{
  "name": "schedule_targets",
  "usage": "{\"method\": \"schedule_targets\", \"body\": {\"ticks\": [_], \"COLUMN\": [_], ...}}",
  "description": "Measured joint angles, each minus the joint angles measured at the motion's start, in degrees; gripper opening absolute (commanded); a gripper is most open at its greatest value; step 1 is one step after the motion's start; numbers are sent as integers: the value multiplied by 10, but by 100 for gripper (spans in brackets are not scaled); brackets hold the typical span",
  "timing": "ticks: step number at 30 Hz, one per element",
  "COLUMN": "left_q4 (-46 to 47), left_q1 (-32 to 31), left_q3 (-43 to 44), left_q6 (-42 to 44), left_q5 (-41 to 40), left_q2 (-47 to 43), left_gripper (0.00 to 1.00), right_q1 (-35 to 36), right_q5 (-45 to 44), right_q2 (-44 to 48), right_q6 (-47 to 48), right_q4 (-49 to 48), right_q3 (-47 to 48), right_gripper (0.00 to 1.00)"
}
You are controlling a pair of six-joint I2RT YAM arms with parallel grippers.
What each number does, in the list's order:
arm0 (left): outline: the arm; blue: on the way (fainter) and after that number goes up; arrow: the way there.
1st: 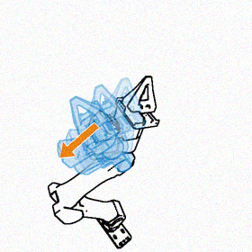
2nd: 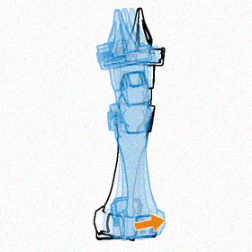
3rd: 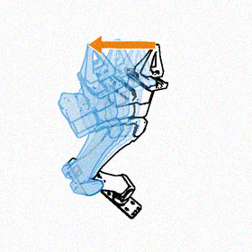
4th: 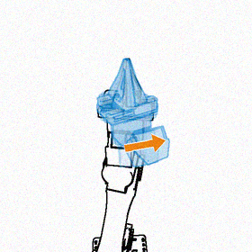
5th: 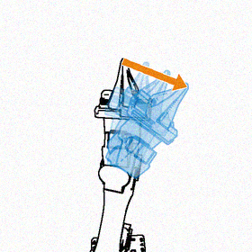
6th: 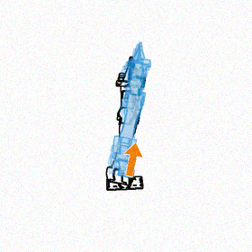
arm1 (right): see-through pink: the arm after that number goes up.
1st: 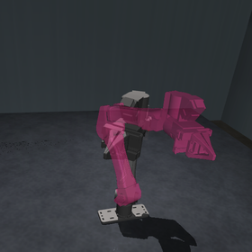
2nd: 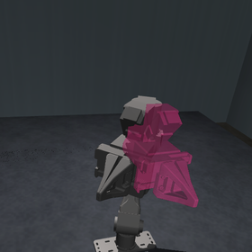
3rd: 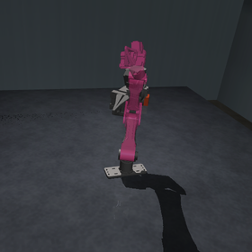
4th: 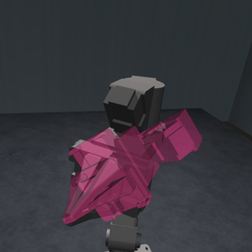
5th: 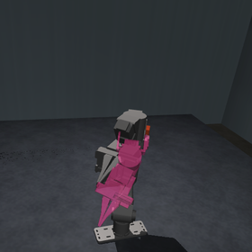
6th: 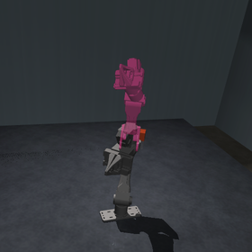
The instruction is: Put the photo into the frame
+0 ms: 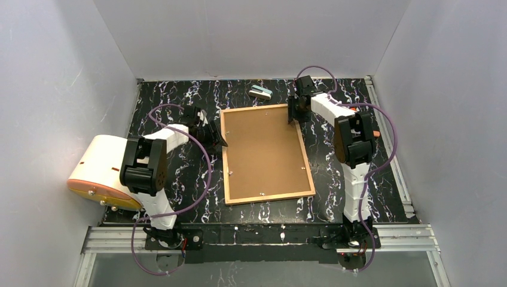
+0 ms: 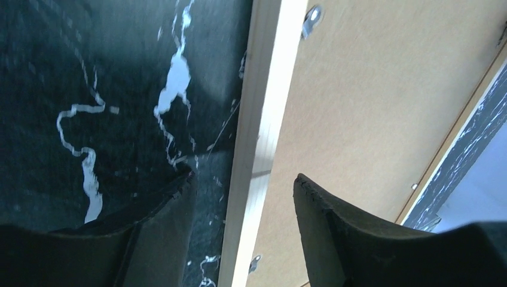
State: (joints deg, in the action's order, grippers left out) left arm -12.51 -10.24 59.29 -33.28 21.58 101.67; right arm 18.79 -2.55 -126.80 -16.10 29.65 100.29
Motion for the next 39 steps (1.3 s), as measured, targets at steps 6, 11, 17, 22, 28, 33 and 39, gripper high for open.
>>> {"method": "schedule_targets", "body": {"ticks": [6, 11, 17, 22, 28, 33, 39], "left_q4": [7, 14, 24, 26, 27, 27, 27], "left_q1": [0, 0, 0, 0, 0, 0, 0], "left_q3": [39, 49, 57, 57, 57, 57, 57], "left_q6": [8, 12, 11, 11, 11, 11, 11], "left_q5": [0, 3, 15, 15, 13, 13, 13], "left_q2": [33, 44, 56, 58, 58, 58, 58], "left_gripper": [52, 50, 45, 39, 35, 34, 34], "right_q1": [-15, -19, -19, -19, -19, -22, -23], "right_q5": [42, 69, 87, 75, 68, 61, 52], "right_q2": [0, -1, -1, -3, -3, -3, -3], "right_q6": [38, 58, 73, 80, 89, 86, 85], "right_q4": [0, 2, 4, 8, 7, 7, 6], "right_q3": [0, 0, 0, 0, 0, 1, 1], "right_gripper": [58, 65, 60, 56, 46, 37, 28]}}
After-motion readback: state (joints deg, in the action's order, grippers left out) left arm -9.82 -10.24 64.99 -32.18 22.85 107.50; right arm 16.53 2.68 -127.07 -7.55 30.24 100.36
